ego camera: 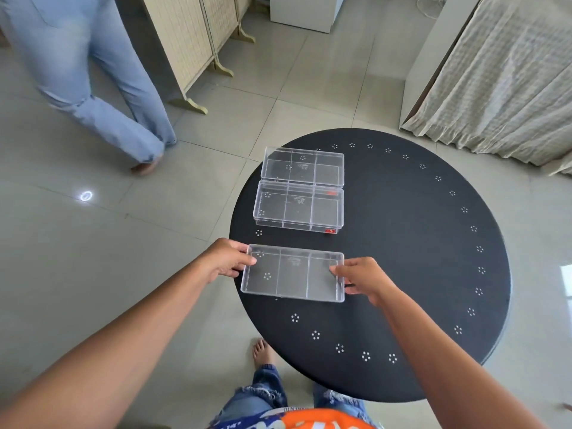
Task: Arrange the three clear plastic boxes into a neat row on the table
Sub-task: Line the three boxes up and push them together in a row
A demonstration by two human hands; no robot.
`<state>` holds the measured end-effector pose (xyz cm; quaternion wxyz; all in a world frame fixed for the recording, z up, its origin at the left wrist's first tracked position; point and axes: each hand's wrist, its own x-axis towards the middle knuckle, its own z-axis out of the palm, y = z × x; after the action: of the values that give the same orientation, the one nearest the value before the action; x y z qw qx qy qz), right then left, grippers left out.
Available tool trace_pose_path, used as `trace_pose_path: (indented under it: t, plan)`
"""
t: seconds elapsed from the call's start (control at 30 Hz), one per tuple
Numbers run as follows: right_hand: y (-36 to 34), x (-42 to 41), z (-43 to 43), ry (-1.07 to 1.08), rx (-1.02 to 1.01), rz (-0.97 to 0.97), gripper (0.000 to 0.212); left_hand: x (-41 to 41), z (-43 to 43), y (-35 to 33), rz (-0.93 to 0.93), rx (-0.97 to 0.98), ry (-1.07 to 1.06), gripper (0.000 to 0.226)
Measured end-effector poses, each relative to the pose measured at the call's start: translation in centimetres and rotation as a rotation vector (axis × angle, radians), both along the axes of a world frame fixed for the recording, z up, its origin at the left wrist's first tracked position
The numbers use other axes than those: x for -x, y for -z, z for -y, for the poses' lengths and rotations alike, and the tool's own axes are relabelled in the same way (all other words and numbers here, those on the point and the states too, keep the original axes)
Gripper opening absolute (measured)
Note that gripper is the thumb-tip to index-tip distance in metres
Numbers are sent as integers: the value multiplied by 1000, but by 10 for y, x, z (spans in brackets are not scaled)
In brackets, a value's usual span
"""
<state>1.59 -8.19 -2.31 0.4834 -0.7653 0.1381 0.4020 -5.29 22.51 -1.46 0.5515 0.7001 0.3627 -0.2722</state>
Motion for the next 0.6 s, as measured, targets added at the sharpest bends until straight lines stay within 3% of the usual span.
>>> trace_pose_path:
  t: [0.3, 0.53, 0.6]
  plan:
    - [2, -9, -21, 161, -76, 71, 3, -13, 1, 7, 92, 7, -207, 39]
    - [3, -18, -28, 204, -86, 77, 4, -26, 3, 2, 124, -15, -230, 28]
    - [4, -19, -28, 226, -96, 62, 13, -28, 3, 2, 127, -21, -223, 29]
